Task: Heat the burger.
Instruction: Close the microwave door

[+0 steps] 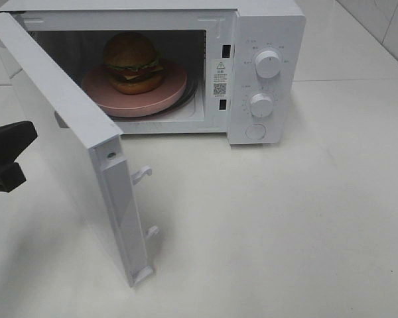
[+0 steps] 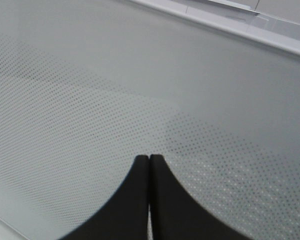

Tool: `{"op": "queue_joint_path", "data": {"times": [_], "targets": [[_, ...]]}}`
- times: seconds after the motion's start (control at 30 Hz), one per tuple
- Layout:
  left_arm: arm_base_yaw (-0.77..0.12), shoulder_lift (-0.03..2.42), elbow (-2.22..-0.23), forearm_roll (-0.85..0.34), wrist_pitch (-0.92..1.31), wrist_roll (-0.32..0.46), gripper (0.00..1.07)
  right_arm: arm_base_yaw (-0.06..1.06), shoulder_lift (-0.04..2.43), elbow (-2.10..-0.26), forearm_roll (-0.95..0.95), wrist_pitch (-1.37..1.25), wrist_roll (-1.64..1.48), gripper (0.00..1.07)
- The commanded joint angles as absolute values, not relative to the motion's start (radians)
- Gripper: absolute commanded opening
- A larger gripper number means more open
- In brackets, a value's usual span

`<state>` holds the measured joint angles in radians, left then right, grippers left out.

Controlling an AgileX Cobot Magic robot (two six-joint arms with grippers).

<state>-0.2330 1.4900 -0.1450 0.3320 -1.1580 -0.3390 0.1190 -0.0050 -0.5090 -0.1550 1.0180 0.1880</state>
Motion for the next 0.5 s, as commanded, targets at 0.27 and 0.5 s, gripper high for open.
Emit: {"op": "queue_joint_path", "data": {"times": [0.27, 0.5], "targets": [[-0.395, 1.548, -0.22, 0.194, -1.18, -0.312, 0.0, 0.115, -0.03, -0.507, -0.153, 1.008, 0.187, 0.76], [-0.504, 1.628, -0.269, 0.073, -1.176, -0.267, 0.0, 0.115, -0.03, -0.507, -0.153, 1.008, 0.187, 0.76]]}}
